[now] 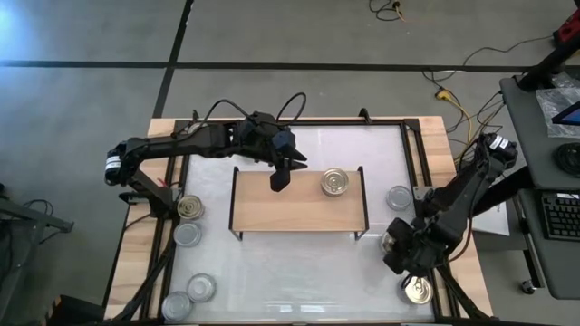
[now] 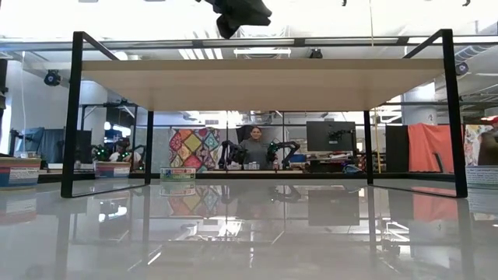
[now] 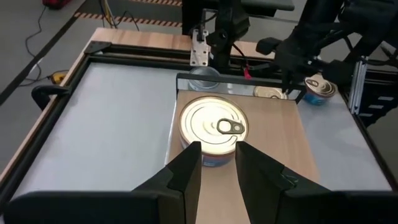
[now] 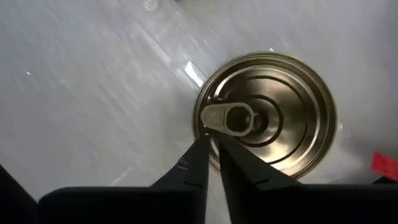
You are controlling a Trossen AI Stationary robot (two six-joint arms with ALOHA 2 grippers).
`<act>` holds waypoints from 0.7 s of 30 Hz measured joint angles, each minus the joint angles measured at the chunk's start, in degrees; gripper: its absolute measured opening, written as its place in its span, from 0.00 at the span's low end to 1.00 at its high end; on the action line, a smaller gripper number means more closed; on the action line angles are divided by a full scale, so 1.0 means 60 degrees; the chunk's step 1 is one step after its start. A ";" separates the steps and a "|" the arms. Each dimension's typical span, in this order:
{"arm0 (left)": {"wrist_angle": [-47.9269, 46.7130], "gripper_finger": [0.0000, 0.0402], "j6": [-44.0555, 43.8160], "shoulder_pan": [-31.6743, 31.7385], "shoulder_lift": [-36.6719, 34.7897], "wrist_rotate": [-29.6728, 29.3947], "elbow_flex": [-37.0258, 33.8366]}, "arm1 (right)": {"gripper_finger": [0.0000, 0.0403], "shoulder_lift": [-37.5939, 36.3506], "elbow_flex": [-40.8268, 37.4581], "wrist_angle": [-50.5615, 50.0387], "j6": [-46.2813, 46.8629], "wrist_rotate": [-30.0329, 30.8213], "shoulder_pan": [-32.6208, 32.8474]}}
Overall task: Stack canned seafood by type on shelf
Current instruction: Put the blue-pink tuna can on the shelf
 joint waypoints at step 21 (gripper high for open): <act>0.0459 0.21 -0.0058 -0.0018 0.0496 0.0368 0.0160 | 0.97 0.0000 0.0168 -0.1357 -0.0673 -0.0915 -0.0764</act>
